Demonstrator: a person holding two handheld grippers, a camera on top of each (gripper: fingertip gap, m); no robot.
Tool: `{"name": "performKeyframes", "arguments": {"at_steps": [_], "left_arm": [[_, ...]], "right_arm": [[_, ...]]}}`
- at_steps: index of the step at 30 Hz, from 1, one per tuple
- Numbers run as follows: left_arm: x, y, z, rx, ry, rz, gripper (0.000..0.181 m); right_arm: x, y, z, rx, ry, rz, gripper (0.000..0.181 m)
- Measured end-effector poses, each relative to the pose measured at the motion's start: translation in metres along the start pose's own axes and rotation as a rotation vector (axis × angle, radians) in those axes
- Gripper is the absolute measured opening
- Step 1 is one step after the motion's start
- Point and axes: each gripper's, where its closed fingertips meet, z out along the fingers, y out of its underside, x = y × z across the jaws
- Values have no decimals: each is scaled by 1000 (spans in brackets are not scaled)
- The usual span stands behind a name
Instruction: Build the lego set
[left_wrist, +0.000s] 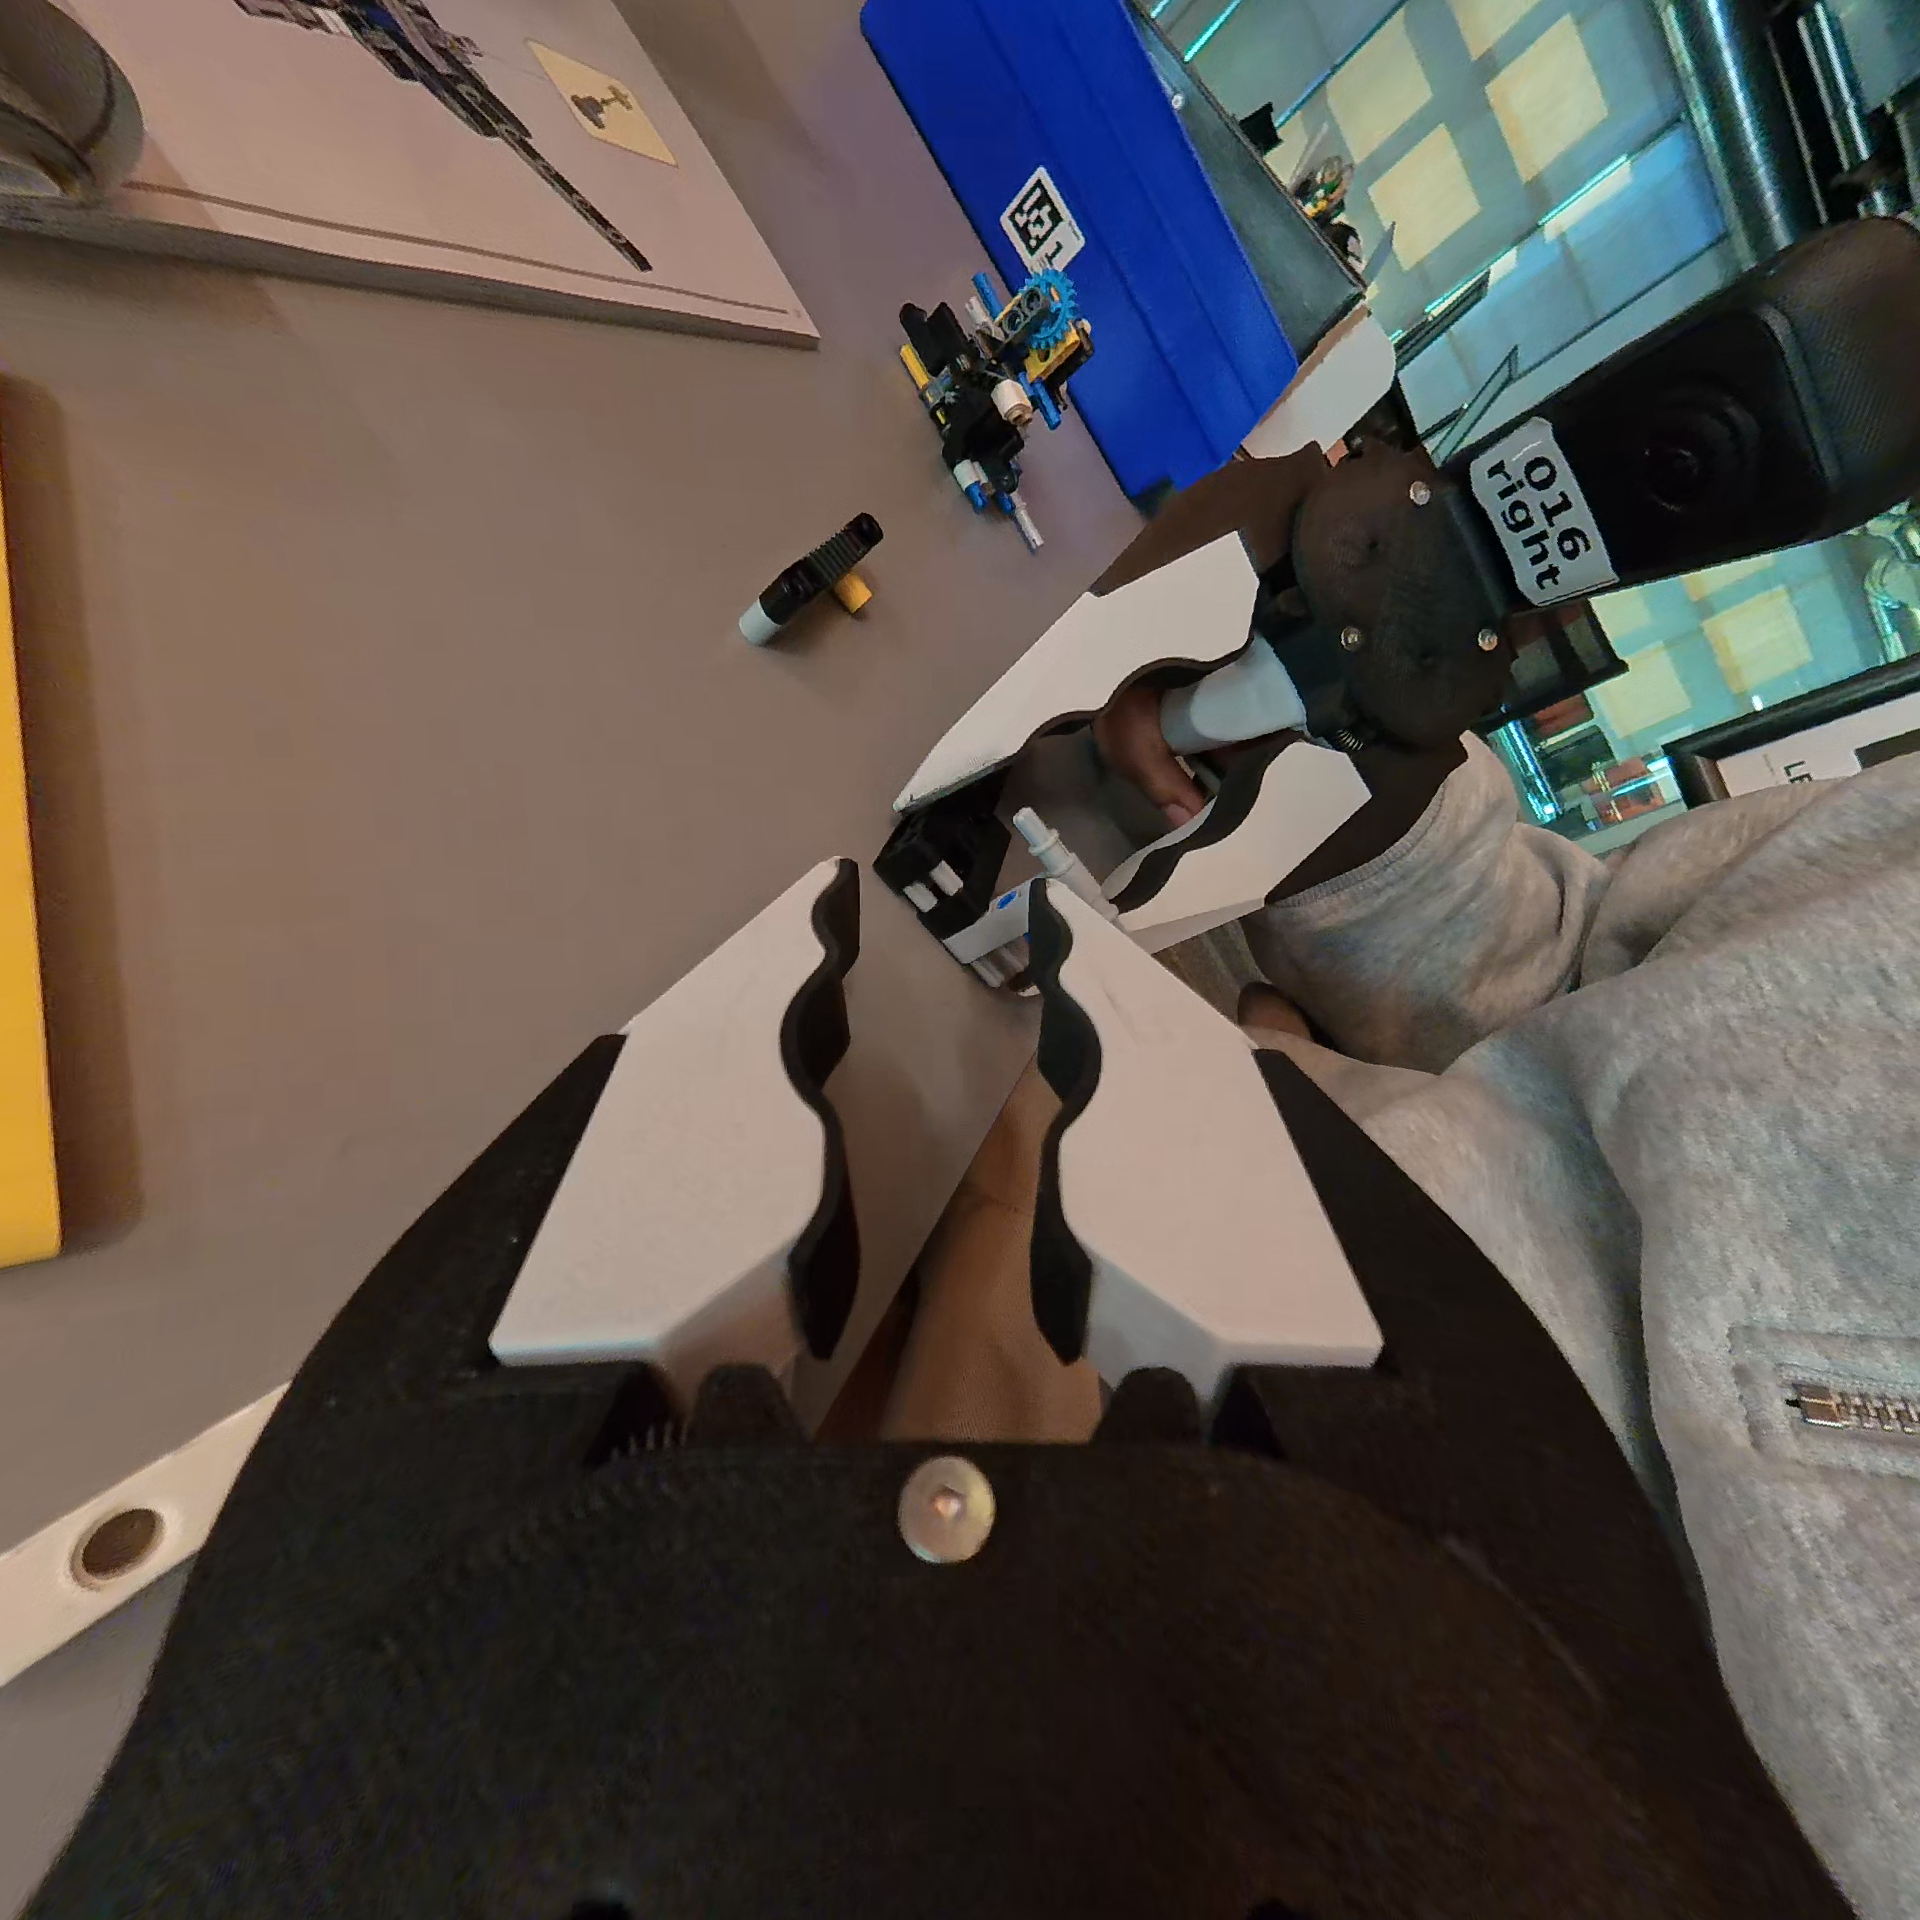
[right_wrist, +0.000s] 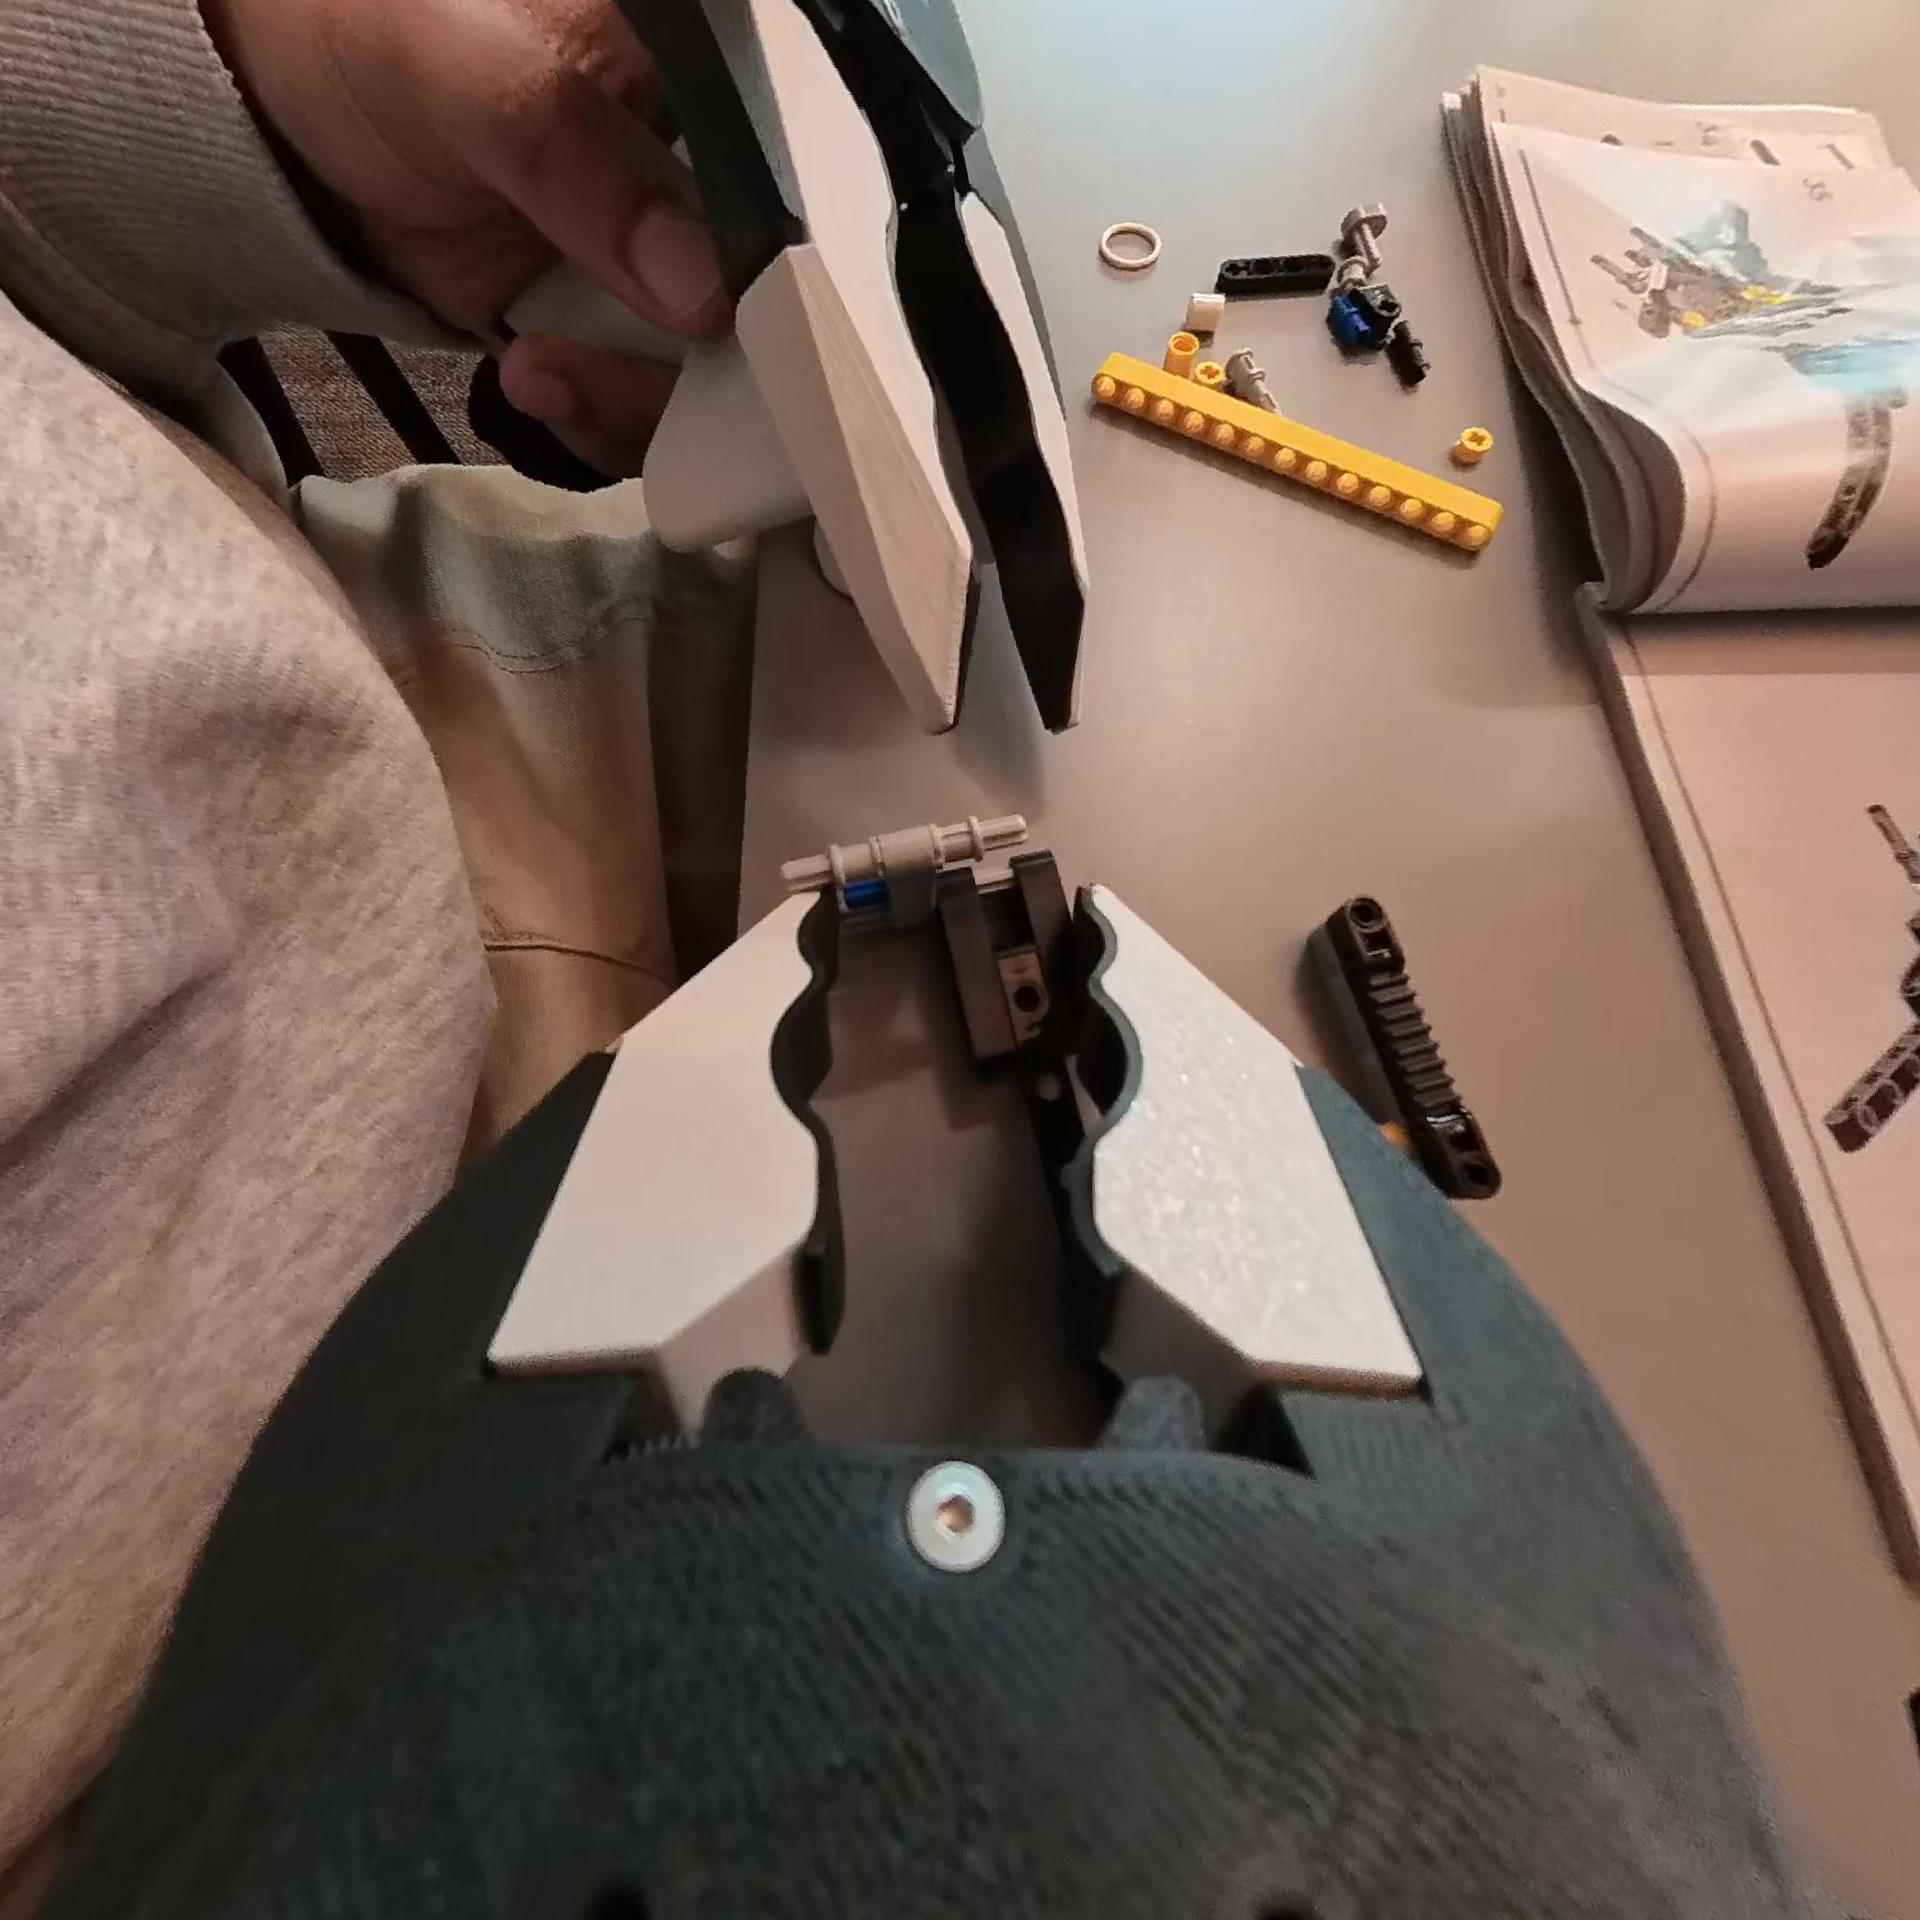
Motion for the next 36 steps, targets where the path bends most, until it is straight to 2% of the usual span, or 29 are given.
{"name": "performKeyframes", "arguments": {"at_steps": [36], "left_arm": [[1, 5, 4, -27, 5, 1, 17]], "right_arm": [[2, 0, -1, -14, 27, -41, 41]]}}
